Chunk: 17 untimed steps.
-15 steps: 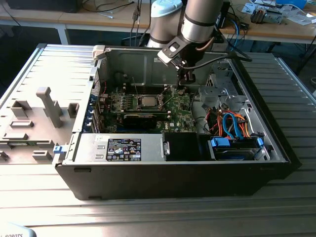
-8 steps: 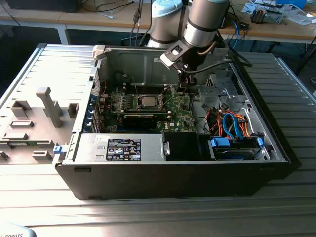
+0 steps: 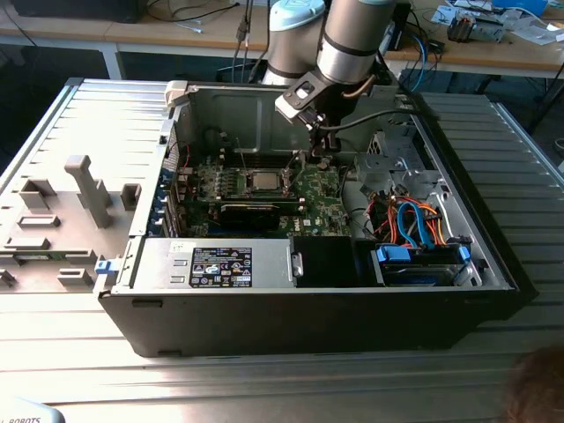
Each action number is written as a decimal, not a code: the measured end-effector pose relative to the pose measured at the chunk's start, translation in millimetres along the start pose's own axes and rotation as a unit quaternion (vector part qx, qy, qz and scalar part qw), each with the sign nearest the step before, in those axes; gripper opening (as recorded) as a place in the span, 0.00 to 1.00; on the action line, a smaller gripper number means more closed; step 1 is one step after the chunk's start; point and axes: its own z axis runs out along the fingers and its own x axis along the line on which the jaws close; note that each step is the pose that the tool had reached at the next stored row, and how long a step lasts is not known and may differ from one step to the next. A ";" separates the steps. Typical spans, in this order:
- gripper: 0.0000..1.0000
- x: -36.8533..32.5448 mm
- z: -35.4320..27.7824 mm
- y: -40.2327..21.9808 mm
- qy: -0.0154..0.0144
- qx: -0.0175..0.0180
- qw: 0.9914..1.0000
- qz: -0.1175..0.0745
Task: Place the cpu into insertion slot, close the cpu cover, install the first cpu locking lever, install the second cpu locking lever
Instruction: 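Close the cpu cover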
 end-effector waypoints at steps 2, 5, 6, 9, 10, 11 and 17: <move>0.11 0.1 0.1 -1.7 0.000 0.000 1.000 0.000; 0.11 0.3 0.3 -3.8 0.000 0.000 1.000 0.000; 0.11 0.3 0.4 -4.9 0.000 0.000 1.000 0.000; 0.11 0.5 0.7 -7.3 0.000 0.000 1.000 0.000; 0.11 0.6 0.7 -8.3 0.000 0.000 1.000 0.000; 0.11 0.7 0.8 -9.1 0.000 0.000 1.000 0.000; 0.11 0.9 1.2 -13.3 0.000 0.000 1.000 0.000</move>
